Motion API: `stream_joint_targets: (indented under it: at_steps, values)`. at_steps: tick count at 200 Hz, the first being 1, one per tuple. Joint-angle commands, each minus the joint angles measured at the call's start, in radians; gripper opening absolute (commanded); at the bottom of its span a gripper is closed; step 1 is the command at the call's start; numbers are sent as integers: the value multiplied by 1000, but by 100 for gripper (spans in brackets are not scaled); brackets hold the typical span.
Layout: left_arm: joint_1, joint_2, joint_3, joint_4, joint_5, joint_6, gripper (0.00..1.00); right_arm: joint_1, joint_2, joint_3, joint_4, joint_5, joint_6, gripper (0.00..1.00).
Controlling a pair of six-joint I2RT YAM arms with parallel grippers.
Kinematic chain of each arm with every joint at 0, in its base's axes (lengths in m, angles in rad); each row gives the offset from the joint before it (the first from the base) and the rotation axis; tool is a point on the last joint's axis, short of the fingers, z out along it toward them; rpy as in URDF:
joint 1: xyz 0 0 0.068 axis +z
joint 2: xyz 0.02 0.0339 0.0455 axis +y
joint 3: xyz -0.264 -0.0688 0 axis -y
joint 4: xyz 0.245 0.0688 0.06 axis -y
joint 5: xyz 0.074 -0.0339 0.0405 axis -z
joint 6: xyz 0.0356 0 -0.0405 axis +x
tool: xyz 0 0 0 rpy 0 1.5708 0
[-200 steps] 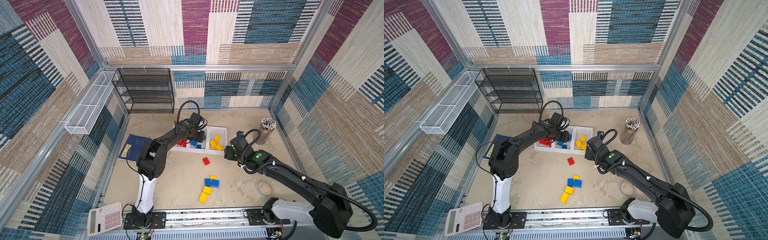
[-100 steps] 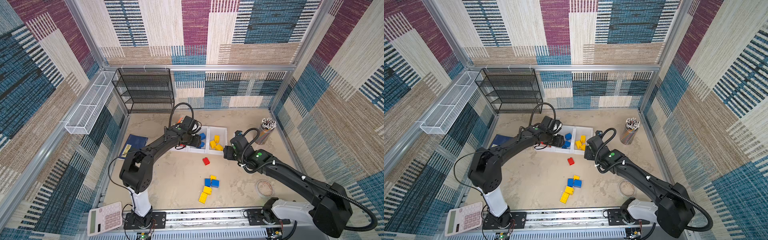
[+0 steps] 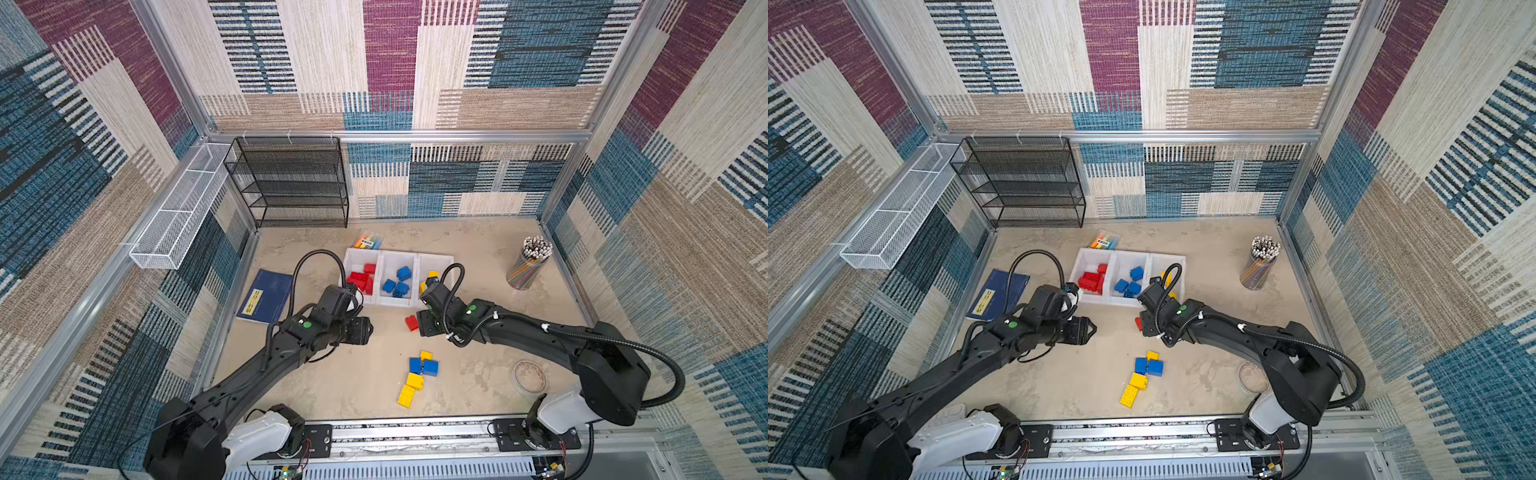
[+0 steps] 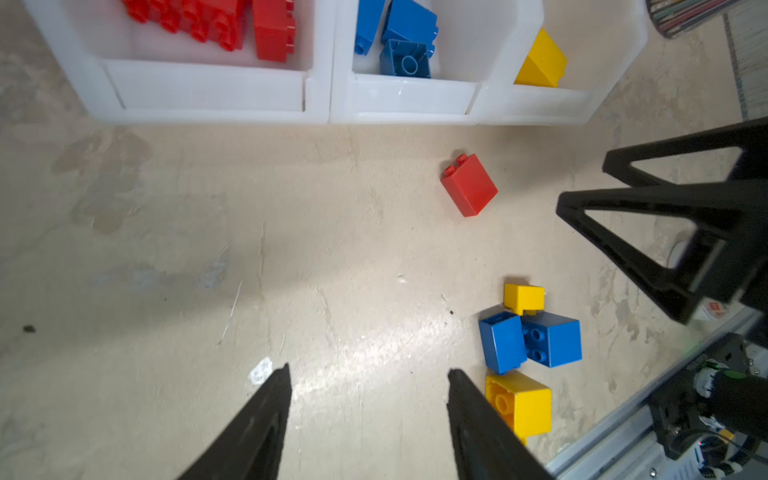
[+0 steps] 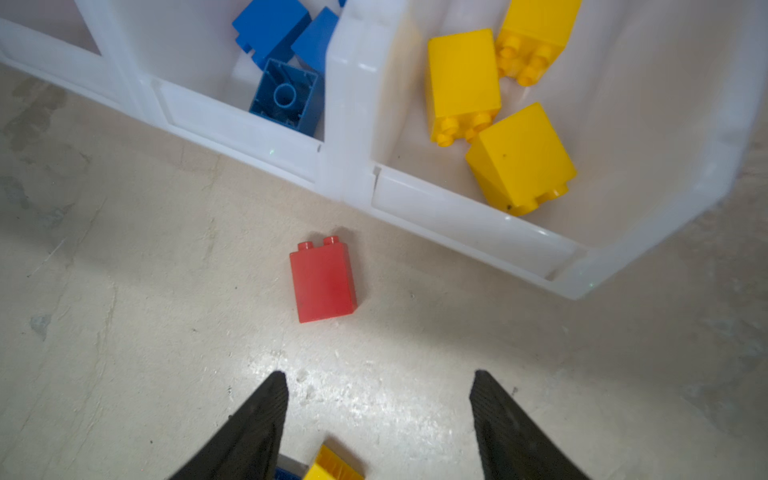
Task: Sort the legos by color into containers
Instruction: 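Withdraw the left gripper while the right gripper lowers onto the red brick, then grasp the small red brick near the bin with the right gripper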
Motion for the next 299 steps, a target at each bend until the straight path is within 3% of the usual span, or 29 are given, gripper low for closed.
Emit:
stream_joint_targets:
  at_steps: [1,46,136,162,233,299]
  values:
    - [2,-104,-66,-1,-44,-79,64,9,55,29,50,-26,-40,72]
    - [2,-246,-143,-52,-59,-119,64,14,168,91,56,-34,-88,70]
    - [2,-342,-194,-86,-66,-154,64,45,312,154,60,-9,-103,59]
    - [2,-347,-197,-89,-63,-158,64,45,322,150,58,18,-91,49]
    - [2,-358,-205,-97,-74,-170,64,51,303,130,76,21,-99,34]
    - [1,-399,-223,-111,-90,-187,64,84,272,196,19,11,-114,31]
